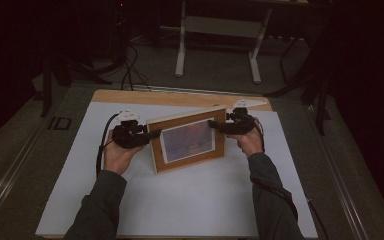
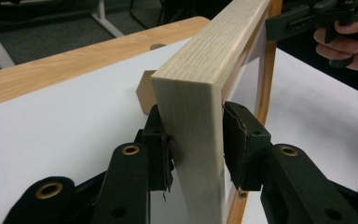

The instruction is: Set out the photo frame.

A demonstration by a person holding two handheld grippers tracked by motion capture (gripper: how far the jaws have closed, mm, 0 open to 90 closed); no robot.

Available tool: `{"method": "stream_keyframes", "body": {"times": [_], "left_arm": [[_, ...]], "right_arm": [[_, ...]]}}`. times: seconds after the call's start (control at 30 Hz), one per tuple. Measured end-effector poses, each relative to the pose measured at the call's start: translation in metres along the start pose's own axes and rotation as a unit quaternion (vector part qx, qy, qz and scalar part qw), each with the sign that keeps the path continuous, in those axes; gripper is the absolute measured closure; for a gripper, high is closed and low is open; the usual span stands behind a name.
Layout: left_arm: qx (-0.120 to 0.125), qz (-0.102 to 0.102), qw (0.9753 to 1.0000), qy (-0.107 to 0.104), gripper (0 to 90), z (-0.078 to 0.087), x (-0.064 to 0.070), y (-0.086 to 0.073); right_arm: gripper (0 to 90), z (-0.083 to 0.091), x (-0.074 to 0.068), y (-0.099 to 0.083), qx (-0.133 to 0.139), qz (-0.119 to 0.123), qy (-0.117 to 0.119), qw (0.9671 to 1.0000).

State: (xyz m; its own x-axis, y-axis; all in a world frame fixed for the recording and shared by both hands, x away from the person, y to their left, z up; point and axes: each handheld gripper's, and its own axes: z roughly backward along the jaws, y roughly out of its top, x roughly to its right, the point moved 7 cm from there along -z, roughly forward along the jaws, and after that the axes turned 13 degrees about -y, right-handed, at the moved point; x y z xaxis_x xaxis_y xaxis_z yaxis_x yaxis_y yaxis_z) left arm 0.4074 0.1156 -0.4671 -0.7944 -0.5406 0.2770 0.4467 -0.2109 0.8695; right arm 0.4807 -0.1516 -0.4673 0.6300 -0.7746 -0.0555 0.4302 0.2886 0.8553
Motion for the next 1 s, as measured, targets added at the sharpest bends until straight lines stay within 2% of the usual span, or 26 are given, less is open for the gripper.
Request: {"method": "stream_keyframes", "body": {"times": [0.2, 0.57, 1.0], "left_arm": [[0.003, 0.001, 1.0000, 0.000, 63.9, -0.002, -0.002, 0.001], [0.000, -0.002, 1.0000, 0.004, 61.5, -0.005, -0.005, 0.004], [0.003, 0.005, 1.0000, 0.003, 58.9, -0.008, -0.012, 0.009]], "right_arm": [[39.9, 0.004, 0.002, -0.002, -0.002, -0.002, 0.000, 1.0000], [41.5, 0.010, 0.001, -0.006, -0.004, -0.003, -0.016, 0.9999], [44.9, 0.017, -0.002, -0.010, -0.008, 0.000, -0.031, 0.9995]]}}
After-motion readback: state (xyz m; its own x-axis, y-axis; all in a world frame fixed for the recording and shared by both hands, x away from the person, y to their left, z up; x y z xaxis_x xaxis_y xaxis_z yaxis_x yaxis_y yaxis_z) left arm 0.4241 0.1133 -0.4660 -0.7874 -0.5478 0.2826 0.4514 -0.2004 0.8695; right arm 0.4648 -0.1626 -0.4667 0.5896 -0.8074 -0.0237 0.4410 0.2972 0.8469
